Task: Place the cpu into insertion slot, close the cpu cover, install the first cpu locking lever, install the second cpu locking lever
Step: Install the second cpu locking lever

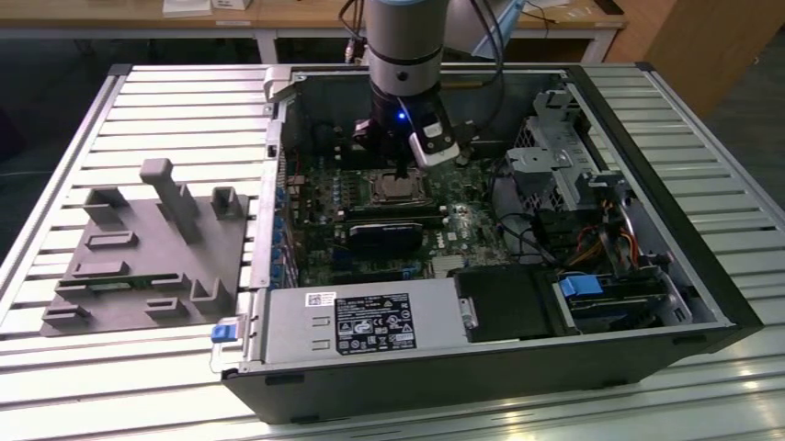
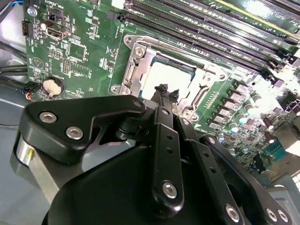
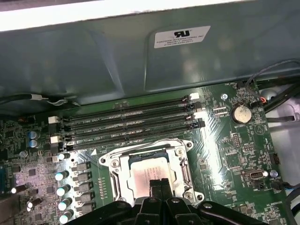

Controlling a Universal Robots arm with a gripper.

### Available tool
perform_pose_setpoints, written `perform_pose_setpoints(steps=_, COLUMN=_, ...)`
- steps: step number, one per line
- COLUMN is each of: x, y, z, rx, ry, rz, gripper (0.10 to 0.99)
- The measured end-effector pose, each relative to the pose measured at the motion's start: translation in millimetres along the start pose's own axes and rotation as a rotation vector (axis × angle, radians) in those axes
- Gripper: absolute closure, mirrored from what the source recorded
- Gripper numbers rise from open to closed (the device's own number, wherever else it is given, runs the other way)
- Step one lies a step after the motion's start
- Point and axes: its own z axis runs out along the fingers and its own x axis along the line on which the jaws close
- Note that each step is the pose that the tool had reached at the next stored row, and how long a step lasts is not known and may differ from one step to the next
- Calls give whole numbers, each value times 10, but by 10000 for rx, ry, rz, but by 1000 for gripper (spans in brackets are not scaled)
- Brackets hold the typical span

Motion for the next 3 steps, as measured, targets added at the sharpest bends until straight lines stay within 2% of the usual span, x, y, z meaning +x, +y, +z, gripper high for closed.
perform_pose_setpoints(steps=3, x=0, y=0, z=0, rx=0, ry=0, rz=0, gripper=984)
